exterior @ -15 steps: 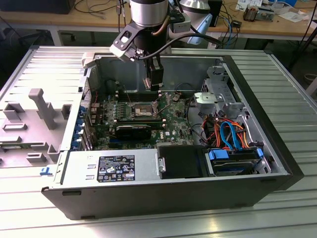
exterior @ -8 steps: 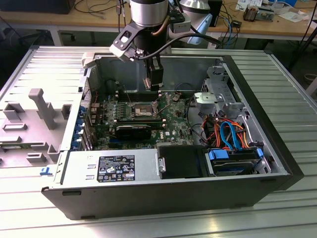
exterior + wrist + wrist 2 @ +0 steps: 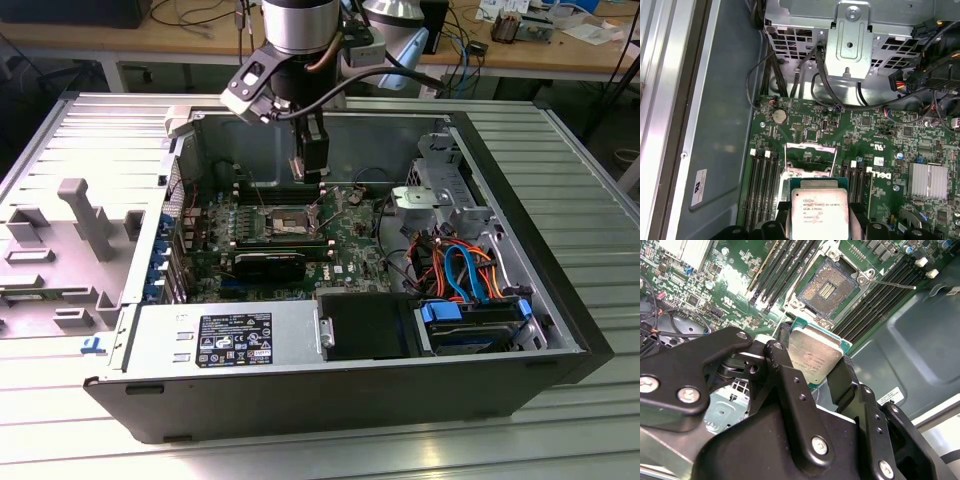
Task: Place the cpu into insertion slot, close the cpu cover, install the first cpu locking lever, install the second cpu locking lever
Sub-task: 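Place the cpu into insertion slot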
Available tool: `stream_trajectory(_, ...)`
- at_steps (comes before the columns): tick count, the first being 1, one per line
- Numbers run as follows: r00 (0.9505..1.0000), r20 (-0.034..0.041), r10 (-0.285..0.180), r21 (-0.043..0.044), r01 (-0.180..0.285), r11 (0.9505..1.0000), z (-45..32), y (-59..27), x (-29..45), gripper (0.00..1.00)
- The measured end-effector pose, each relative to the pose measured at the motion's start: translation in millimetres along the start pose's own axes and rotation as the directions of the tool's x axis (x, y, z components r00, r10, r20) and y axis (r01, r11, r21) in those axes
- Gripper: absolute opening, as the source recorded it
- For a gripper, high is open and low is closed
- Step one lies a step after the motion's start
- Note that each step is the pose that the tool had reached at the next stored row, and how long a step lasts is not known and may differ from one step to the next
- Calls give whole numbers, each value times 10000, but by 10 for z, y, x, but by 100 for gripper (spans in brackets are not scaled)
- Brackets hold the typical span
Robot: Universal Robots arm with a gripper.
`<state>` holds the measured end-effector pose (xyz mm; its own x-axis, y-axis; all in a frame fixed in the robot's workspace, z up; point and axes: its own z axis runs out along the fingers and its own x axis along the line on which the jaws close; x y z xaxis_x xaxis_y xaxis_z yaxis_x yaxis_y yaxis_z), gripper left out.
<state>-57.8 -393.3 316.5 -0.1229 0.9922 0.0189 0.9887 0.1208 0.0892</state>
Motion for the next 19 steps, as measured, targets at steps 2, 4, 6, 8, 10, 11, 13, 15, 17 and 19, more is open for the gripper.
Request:
stream_trajectory(2, 9999, 11, 126, -3, -126, 9999, 0, 0, 0, 55)
stream_trajectory(4, 9998, 20, 218, -4, -218, 9998, 0, 0, 0, 55)
stream_trajectory(6, 9995, 29, 326, -7, -326, 9995, 1, 0, 0, 55)
stream_trajectory(8, 9992, 36, 408, -8, -408, 9992, 1, 0, 0, 55)
stream_trajectory(10, 9989, 42, 464, -10, -464, 9989, 2, 0, 0, 55)
stream_trajectory(11, 9988, 43, 484, -10, -484, 9988, 2, 0, 0, 55)
stream_trajectory(13, 9985, 48, 536, -11, -536, 9986, 2, 0, 0, 55)
stream_trajectory(15, 9982, 53, 596, -13, -595, 9982, 2, 0, 0, 55)
stream_trajectory(17, 9979, 57, 640, -14, -640, 9979, 2, 0, 0, 55)
stream_trajectory(19, 9977, 61, 671, -14, -671, 9977, 2, 0, 0, 55)
